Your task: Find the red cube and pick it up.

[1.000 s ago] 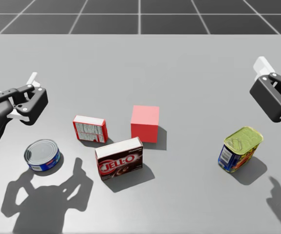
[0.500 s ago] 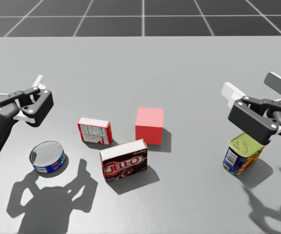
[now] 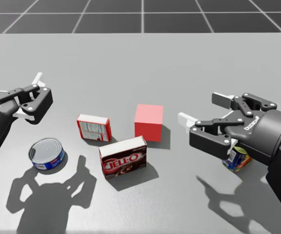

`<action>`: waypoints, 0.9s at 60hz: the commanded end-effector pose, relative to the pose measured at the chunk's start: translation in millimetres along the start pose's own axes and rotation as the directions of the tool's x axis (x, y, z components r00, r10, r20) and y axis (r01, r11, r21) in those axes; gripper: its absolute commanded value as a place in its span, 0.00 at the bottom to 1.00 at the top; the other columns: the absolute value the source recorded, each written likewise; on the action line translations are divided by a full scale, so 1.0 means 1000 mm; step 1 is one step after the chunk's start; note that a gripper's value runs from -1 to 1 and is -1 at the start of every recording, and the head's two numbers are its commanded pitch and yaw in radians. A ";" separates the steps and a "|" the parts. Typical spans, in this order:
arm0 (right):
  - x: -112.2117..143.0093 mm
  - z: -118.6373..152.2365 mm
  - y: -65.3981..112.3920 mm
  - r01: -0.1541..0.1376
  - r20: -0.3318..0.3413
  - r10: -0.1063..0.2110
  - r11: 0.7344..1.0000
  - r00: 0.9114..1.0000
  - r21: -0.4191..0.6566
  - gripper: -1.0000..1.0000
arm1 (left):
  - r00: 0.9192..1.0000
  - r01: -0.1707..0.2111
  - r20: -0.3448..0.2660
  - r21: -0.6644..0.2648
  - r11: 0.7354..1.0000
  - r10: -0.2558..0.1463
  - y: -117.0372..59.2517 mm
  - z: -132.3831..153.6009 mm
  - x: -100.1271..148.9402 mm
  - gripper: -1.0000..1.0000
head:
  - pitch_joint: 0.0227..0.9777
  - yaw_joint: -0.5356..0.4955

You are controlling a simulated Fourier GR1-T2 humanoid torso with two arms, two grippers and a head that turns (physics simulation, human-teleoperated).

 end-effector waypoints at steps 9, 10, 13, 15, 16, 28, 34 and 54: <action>-0.011 -0.028 0.006 -0.117 -0.117 0.130 0.987 0.985 0.110 0.00 | 1.000 0.006 -0.001 -0.002 1.000 -0.006 -0.001 0.000 -0.001 0.00 | 0.79 0.53; -0.011 -0.030 0.006 -0.120 -0.118 0.133 0.987 0.984 0.110 0.00 | 1.000 0.007 -0.001 -0.002 1.000 -0.007 -0.001 0.000 -0.001 0.00 | 0.79 0.53; -0.014 -0.036 0.006 -0.122 -0.133 0.138 0.985 0.981 0.121 0.00 | 1.000 0.007 -0.001 -0.002 1.000 -0.007 -0.001 0.000 0.000 0.00 | 0.79 0.53; -0.016 -0.040 0.007 -0.130 -0.139 0.147 0.984 0.979 0.125 0.00 | 1.000 0.007 -0.001 -0.002 1.000 -0.007 -0.001 0.000 0.000 0.00 | 0.79 0.53; -0.017 -0.041 0.007 -0.131 -0.142 0.149 0.983 0.979 0.126 0.00 | 1.000 0.007 -0.001 -0.002 1.000 -0.007 -0.001 0.000 0.000 0.00 | 0.79 0.53; -0.026 -0.060 0.010 -0.151 -0.168 0.175 0.977 0.970 0.150 0.00 | 1.000 0.006 0.000 -0.001 1.000 -0.006 -0.001 0.000 0.000 0.00 | 0.80 0.53; -0.027 -0.069 0.009 -0.161 -0.176 0.185 0.976 0.967 0.144 0.00 | 1.000 0.006 0.000 -0.001 1.000 -0.006 0.000 0.000 0.000 0.00 | 0.80 0.54; -0.030 -0.095 0.009 -0.189 -0.197 0.214 0.972 0.957 0.138 0.00 | 1.000 0.004 0.001 -0.001 1.000 -0.004 0.001 0.000 0.000 0.00 | 0.80 0.54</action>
